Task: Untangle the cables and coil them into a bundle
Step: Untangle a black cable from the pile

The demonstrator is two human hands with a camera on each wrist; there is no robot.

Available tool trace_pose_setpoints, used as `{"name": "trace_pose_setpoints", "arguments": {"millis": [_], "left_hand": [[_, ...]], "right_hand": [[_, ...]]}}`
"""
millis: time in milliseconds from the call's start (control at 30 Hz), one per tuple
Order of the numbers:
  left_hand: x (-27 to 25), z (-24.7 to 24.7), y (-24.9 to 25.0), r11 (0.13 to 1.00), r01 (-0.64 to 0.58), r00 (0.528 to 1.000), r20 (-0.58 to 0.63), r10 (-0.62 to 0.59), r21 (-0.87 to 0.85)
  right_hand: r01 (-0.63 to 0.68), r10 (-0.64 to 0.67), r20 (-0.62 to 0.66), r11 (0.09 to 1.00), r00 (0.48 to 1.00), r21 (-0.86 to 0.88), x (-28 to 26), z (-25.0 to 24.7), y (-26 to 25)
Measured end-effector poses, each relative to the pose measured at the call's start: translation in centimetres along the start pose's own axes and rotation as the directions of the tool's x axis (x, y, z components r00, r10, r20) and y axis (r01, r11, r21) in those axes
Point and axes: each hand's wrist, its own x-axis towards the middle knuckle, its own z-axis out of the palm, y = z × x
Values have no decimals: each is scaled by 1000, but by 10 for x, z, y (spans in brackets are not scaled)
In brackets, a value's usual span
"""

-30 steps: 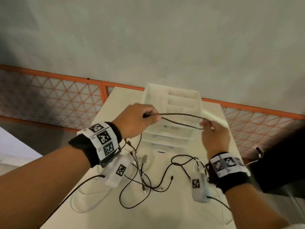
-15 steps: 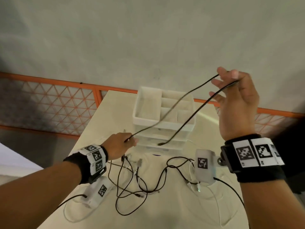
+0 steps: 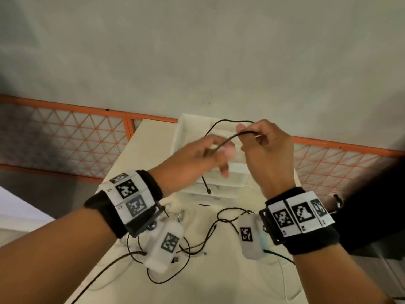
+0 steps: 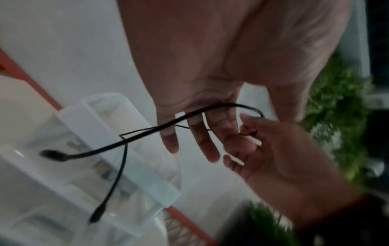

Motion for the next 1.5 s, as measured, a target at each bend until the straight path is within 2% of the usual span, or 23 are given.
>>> {"name": "trace_pose_setpoints", "arguments": {"millis": [67, 133, 200, 267, 400, 567, 633, 733, 833, 933, 1000, 1033, 1067, 1100, 1167, 1200, 1233, 1300, 1333, 1367, 1400, 1433, 1500], "left_hand": [[-5, 10, -8, 985, 21, 1000, -26, -16, 173], [-12, 4, -27, 962, 141, 983, -145, -109, 234], [-21, -6, -36, 955, 244, 941, -279, -191, 170], [-29, -12, -39, 942, 285, 915, -343, -211, 180], [-33, -8, -43, 937, 301, 883, -425, -202, 180], [-36, -19, -67, 936, 344, 742, -634, -218, 81], [-41, -18, -75, 920, 391, 720, -634, -283, 34], [-48, -10, -90, 889, 457, 729, -558, -395, -32], [-55, -6, -104, 849, 528, 717, -527, -456, -18], [-61, -8, -114, 819, 572, 700, -549, -456, 50], [-63, -11, -119, 802, 594, 692, -546, -471, 60], [-65, -13, -122, 799, 601, 685, -539, -491, 36], [-67, -14, -125, 796, 605, 672, -526, -520, -15], [-68, -16, -127, 792, 604, 656, -510, -556, -88], [-72, -18, -128, 770, 594, 631, -460, -625, -232], [-74, -18, -129, 763, 587, 635, -431, -641, -269], [-76, -19, -129, 767, 580, 655, -404, -639, -273], [-76, -21, -128, 796, 562, 711, -360, -604, -227], [-75, -21, -128, 810, 551, 736, -340, -586, -201], [-73, -22, -128, 820, 542, 757, -319, -571, -181], [-71, -23, -128, 831, 533, 776, -299, -555, -158], [-70, -23, -129, 842, 524, 796, -281, -537, -125], [-68, -22, -133, 859, 511, 830, -237, -505, -39]], "right_hand": [[-71, 72, -68, 997, 995, 17, 5, -7, 15], [-235, 238, -108, 971, 965, 35, 10, -21, 49], [-468, 469, -77, 883, 880, 31, 4, -37, 92], [-609, 608, -33, 793, 793, -29, -10, -46, 130], [-689, 686, -69, 719, 724, -89, -30, -57, 165], [-774, 768, -98, 625, 633, -97, -38, -72, 193], [-747, 745, -56, 660, 665, -80, -31, -74, 189], [-600, 599, 72, 800, 798, -11, -11, -68, 161], [-360, 359, 39, 932, 933, 40, 11, -63, 133], [-231, 233, 40, 972, 972, -46, 20, -60, 131], [-283, 319, 207, 941, 925, -185, 13, -58, 146], [-294, 396, 296, 895, 869, -335, 4, -57, 156], [-273, 463, 340, 834, 819, -479, -9, -54, 164], [-253, 498, 320, 778, 806, -575, -27, -48, 168], [-180, 404, 274, 788, 873, -589, -66, -27, 171], [-87, 317, 329, 825, 890, -559, -88, -12, 170], [9, 268, 451, 852, 851, -524, -109, 5, 166], [156, 291, 704, 854, 647, -497, -142, 37, 155], [209, 356, 761, 820, 542, -533, -153, 50, 154], [247, 430, 762, 768, 483, -591, -157, 60, 154], [282, 477, 736, 711, 480, -645, -156, 68, 153], [294, 484, 711, 679, 510, -673, -152, 75, 151], [253, 449, 718, 725, 532, -641, -136, 81, 135]]}}
